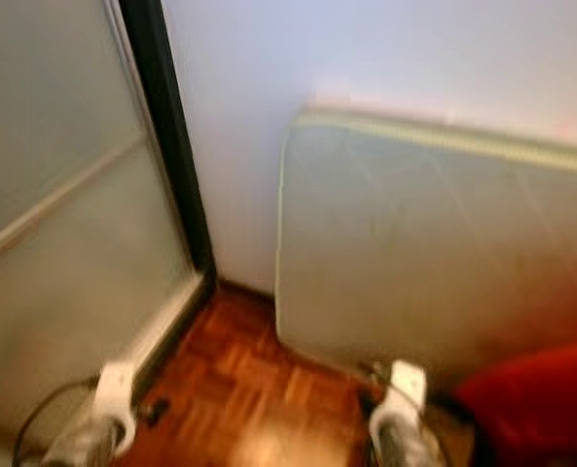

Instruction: Clean up the room

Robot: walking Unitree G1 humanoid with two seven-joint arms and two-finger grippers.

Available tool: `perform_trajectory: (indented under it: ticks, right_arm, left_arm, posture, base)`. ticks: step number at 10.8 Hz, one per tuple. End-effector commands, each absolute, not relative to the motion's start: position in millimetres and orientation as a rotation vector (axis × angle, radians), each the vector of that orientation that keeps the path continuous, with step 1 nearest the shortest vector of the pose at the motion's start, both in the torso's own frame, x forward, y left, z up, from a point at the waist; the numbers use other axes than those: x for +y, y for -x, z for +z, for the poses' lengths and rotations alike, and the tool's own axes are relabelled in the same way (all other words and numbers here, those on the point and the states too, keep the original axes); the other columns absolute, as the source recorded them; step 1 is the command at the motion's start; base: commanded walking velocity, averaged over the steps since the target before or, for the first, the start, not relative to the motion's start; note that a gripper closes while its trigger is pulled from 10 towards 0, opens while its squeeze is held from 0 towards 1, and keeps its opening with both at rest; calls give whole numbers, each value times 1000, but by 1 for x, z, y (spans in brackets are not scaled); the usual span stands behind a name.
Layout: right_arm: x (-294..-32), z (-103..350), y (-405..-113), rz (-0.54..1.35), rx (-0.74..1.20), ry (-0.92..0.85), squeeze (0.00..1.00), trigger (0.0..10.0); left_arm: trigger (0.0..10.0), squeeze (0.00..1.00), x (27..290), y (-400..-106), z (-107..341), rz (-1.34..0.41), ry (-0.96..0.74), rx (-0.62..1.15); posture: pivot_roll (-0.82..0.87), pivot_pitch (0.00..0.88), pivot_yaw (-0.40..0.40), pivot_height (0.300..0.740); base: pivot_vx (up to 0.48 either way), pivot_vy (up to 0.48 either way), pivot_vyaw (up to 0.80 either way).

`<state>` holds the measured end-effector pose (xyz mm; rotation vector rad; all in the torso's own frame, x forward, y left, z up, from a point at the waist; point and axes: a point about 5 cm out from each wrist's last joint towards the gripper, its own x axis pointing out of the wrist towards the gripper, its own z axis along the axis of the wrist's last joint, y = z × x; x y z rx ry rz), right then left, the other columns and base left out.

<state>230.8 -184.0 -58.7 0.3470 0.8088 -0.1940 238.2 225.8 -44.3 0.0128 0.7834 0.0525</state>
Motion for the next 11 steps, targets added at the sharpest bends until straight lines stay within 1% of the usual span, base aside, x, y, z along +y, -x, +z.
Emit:
perform_trajectory:
  ticks: [1, 11]
  right_arm:
    - [-186, -60, -229, -228, 823, -368, 0, 10000]
    - [-187, -60, -230, -194, 847, -326, 0, 10000]
  left_arm:
    - [10000, 0, 225, -238, -45, 53, -11, 787]
    - [10000, 0, 225, -239, -44, 57, -20, 782]
  posture:
    - [210, 42, -39, 740]
    - [217, 40, -45, 740]
  base:
    - [0, 0, -788]
    - [0, 0, -784]
